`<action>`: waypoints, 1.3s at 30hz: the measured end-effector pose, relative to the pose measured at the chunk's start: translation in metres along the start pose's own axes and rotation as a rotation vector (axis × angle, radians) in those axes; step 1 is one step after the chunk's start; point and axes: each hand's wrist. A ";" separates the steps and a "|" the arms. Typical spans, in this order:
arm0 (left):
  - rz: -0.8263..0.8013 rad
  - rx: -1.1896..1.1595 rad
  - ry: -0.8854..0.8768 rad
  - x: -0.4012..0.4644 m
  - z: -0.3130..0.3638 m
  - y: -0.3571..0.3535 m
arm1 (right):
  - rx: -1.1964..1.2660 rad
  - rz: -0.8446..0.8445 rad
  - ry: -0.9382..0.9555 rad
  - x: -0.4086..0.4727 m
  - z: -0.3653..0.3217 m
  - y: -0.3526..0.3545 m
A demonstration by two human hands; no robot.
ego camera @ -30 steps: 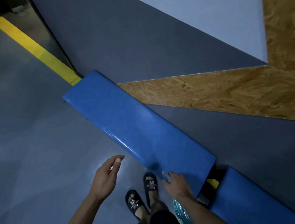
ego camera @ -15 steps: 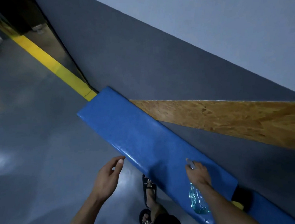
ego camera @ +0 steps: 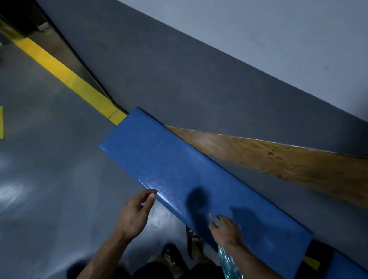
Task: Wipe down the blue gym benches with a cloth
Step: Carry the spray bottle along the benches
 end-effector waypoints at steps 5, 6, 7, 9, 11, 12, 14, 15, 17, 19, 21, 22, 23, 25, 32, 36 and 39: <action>-0.005 -0.020 -0.011 0.021 -0.017 0.011 | 0.170 0.117 -0.046 0.035 -0.013 0.041; 0.000 -0.012 -0.027 0.025 -0.021 0.013 | 0.185 0.144 -0.046 0.043 -0.016 0.049; 0.000 -0.010 -0.033 0.030 -0.023 0.016 | 0.186 0.171 -0.054 0.049 -0.019 0.056; -0.011 -0.017 -0.021 0.038 -0.027 0.020 | 0.152 0.212 -0.058 0.060 -0.027 0.067; -0.028 -0.027 -0.007 0.046 -0.031 0.028 | 0.121 0.230 -0.080 0.069 -0.038 0.070; -0.037 -0.046 -0.004 0.049 -0.033 0.033 | 0.110 0.227 -0.091 0.071 -0.044 0.068; -0.048 -0.085 0.016 0.057 -0.039 0.045 | 0.092 0.198 -0.089 0.069 -0.059 0.059; -0.049 -0.096 0.024 0.061 -0.042 0.052 | 0.092 0.179 -0.084 0.067 -0.067 0.051; -0.045 -0.116 0.032 0.069 -0.050 0.067 | 0.068 0.134 -0.049 0.061 -0.085 0.031; -0.039 -0.114 0.033 0.077 -0.060 0.085 | 0.016 0.076 0.011 0.053 -0.107 0.006; -0.037 -0.110 0.035 0.087 -0.071 0.103 | -0.013 0.044 0.058 0.042 -0.132 -0.021; -0.032 -0.113 0.037 0.091 -0.076 0.113 | -0.020 0.028 0.071 0.038 -0.143 -0.034; -0.027 -0.111 0.039 0.095 -0.081 0.122 | -0.027 0.009 0.067 0.034 -0.155 -0.046; -0.025 -0.098 0.042 0.103 -0.091 0.141 | -0.046 -0.009 0.036 0.032 -0.178 -0.066; -0.033 -0.108 0.050 0.125 -0.127 0.198 | 0.102 0.137 -0.068 0.046 -0.245 -0.078; -0.022 -0.125 0.041 0.135 -0.139 0.224 | 0.287 0.271 -0.131 0.071 -0.270 -0.048; -0.014 -0.139 0.049 0.141 -0.144 0.239 | 0.268 0.316 -0.175 0.089 -0.283 -0.025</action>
Point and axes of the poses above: each hand's wrist, its own x-axis towards the middle knuckle, its own y-axis out of the back of the hand, z = x × y, and after that the axes turned 6 degrees about x, right-handed
